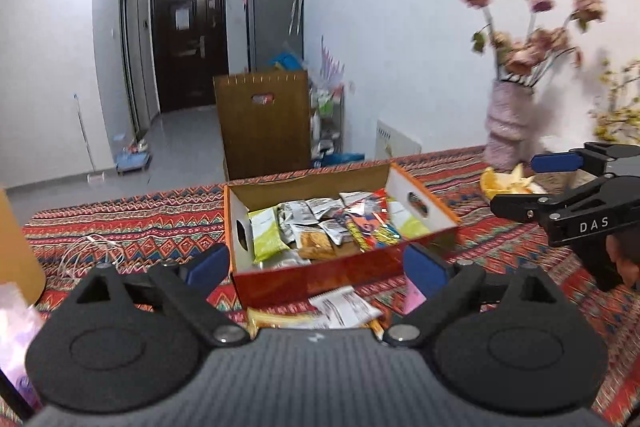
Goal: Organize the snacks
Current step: 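Withdraw both tools from the box back over the remaining snacks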
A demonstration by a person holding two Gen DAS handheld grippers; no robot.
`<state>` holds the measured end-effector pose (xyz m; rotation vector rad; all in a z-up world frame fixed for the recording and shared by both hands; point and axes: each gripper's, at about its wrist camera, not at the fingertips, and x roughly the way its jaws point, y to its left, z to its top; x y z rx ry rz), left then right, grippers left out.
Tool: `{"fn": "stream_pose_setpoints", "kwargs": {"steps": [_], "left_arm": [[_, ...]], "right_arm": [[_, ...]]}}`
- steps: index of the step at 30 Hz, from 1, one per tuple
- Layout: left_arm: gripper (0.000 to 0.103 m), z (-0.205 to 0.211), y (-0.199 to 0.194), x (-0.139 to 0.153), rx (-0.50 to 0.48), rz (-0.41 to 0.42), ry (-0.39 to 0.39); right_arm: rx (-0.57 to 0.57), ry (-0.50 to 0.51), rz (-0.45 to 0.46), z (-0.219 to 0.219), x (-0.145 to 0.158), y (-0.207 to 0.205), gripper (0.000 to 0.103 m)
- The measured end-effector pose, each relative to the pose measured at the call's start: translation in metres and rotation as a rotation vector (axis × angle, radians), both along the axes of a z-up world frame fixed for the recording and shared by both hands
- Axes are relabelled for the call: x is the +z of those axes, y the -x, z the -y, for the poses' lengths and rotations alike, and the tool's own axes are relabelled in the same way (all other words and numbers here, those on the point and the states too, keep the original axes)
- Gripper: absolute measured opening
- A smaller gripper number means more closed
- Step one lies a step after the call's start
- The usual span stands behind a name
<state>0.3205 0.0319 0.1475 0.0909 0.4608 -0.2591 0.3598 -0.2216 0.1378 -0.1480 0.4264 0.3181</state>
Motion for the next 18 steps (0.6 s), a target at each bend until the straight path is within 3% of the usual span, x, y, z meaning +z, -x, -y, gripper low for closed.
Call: {"fn": "stream_pose_setpoints", "kwargs": {"steps": [8,11,18], "left_arm": [[0.097,-0.011,0.108,-0.036,0.130,0.092,-0.022],[0.103,-0.016,0.138,-0.053,0.168,0.077,0.007],[0.103,-0.015,0.191,-0.097,0.221,0.031,0.016]], "right_arm": [[0.023,-0.066,0.043,0.015,-0.024,0.102,0.103],[-0.008,-0.071,0.050,0.011,-0.050,0.131,0.103],[-0.070,-0.076,-0.036,0.000,-0.119,0.189,0.103]]}}
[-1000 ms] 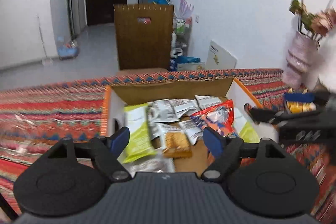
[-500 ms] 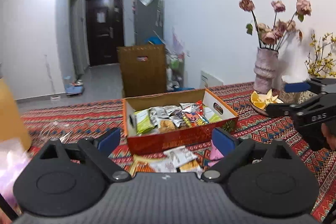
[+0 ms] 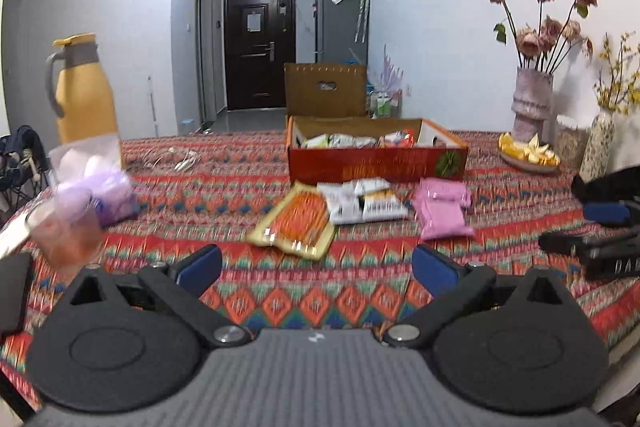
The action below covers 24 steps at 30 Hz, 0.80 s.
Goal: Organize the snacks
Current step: 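Withdraw both tools from the box back over the remaining snacks, then grasp a white sachet with the left tool while the right tool grasps another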
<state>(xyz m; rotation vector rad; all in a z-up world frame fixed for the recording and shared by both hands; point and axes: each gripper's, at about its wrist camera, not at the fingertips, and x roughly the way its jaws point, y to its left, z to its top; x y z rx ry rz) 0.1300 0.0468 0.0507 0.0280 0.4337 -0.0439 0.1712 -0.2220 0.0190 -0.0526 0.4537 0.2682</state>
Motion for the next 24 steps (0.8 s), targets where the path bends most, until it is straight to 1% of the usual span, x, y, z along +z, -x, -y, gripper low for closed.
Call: {"fn": "stream_pose_setpoints", "kwargs": {"steps": [3,5,9,15,21,24], "left_arm": [[0.103,-0.002,0.006,-0.014,0.007,-0.035,-0.013],[0.103,-0.005,0.005,-0.019,0.023,-0.060,-0.014],[0.103,-0.009,0.007,-0.025,0.037,-0.070,0.004],[0.103,-0.010,-0.003,-0.031,0.033,-0.095,0.009],[0.103,-0.012,-0.033,-0.037,0.041,-0.123,-0.009],[0.103,-0.016,-0.055,-0.036,0.038,-0.127,0.003]], "right_arm": [[-0.006,0.019,-0.083,-0.005,-0.027,0.011,0.103],[-0.003,0.036,-0.105,-0.009,-0.036,0.019,0.103],[-0.002,0.032,-0.099,-0.010,-0.039,0.028,0.103],[-0.011,0.030,-0.104,-0.013,-0.037,0.019,0.103],[-0.015,0.020,-0.133,-0.015,-0.038,-0.006,0.103],[-0.008,0.018,-0.139,-0.017,-0.036,-0.022,0.103]]}}
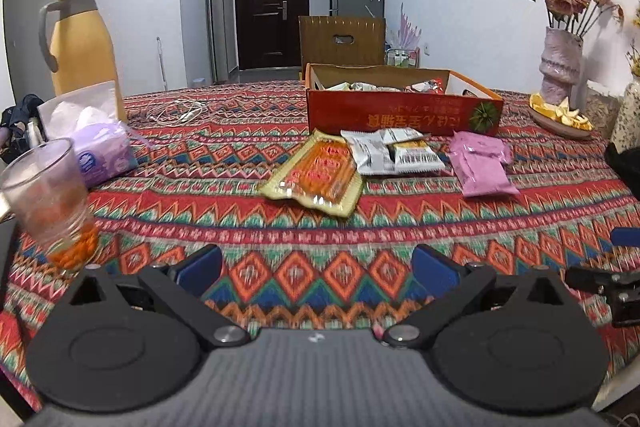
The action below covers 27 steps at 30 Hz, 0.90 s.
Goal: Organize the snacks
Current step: 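Grasp a white sachet with the left tool while the right tool grasps another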
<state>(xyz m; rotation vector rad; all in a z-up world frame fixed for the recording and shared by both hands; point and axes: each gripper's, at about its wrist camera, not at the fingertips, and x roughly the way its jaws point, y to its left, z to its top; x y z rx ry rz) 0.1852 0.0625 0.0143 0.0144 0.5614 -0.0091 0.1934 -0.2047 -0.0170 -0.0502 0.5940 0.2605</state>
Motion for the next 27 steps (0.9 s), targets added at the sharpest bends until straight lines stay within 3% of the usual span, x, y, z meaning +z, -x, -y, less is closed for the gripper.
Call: {"fn": "stream_pose_setpoints", "kwargs": {"steps": [3,6,10,16,19,23,26,27], "left_arm": [[0.103,-0.001,-0.026,0.004,-0.008,0.006,-0.003],[0.103,-0.003,-0.048,0.014,-0.005,0.059,-0.053],[0.103,-0.013,-0.077,0.027,-0.008,0.112,-0.063],[0.103,-0.020,-0.128,0.018,-0.005,0.055,-0.042],[0.102,-0.016,-0.136,0.010,-0.040,0.038,-0.030],[0.094,-0.004,-0.143,0.002,-0.079,0.052,-0.043],[0.075,0.008,-0.167,-0.007,-0.086,0.008,0.022],[0.071,0.014,-0.177,-0.010,-0.090,-0.012,0.023]], "right_arm": [[0.010,0.006,0.005,-0.004,0.006,-0.020,0.103],[0.025,-0.001,0.015,-0.010,0.019,-0.045,0.103],[0.092,-0.025,0.029,-0.022,0.035,-0.091,0.103],[0.148,-0.093,-0.049,-0.054,0.032,-0.190,0.099],[0.137,-0.097,-0.094,-0.077,0.023,-0.237,0.090],[0.095,-0.157,-0.161,-0.095,0.008,-0.287,0.080],[0.058,-0.166,-0.210,-0.096,-0.002,-0.304,0.048],[0.066,-0.148,-0.200,-0.096,-0.002,-0.303,0.046]]}}
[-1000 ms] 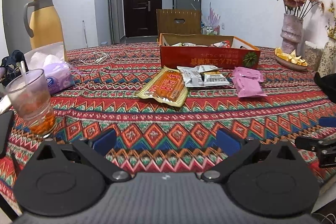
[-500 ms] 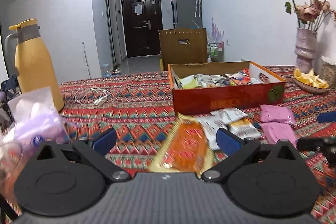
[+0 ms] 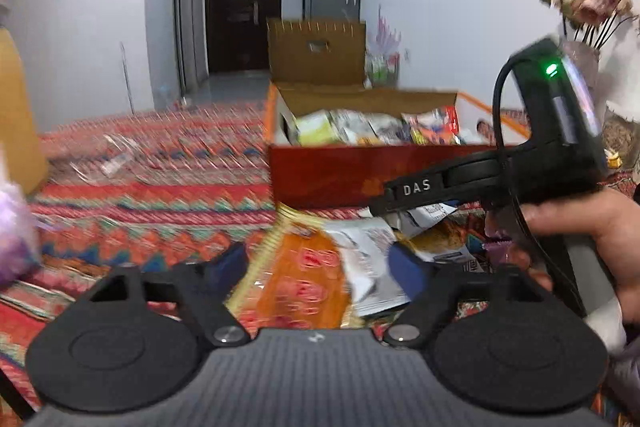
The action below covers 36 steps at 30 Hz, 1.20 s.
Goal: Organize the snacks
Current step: 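Grasp a white sachet with the left tool while the right tool grasps another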
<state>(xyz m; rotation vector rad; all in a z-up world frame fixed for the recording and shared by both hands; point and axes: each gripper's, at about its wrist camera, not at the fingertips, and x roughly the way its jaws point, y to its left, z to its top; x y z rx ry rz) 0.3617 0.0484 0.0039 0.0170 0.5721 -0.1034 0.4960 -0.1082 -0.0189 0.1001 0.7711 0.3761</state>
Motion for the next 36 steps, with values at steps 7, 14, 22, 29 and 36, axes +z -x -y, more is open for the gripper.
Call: {"fn": "stream_pose_setpoints", "kwargs": {"steps": [7,14,22,29,36], "left_arm": [[0.067,0.043,-0.036,-0.026,-0.046,-0.039,-0.111],[0.041,0.056,-0.036,-0.026,-0.016,-0.086,-0.145],[0.041,0.053,0.041,0.011,0.017,-0.041,-0.018],[0.041,0.056,0.125,0.007,0.050,-0.085,0.020],[0.041,0.054,0.162,0.005,0.056,-0.112,0.011]], "right_arm": [[-0.031,-0.037,0.041,0.056,0.013,0.037,0.043],[-0.076,-0.078,0.159,0.120,0.040,0.115,0.043],[-0.109,0.048,0.172,0.138,0.016,0.209,0.043],[-0.114,0.065,0.128,0.150,-0.008,0.267,0.043],[-0.112,0.033,0.155,0.152,-0.004,0.295,0.043]]}}
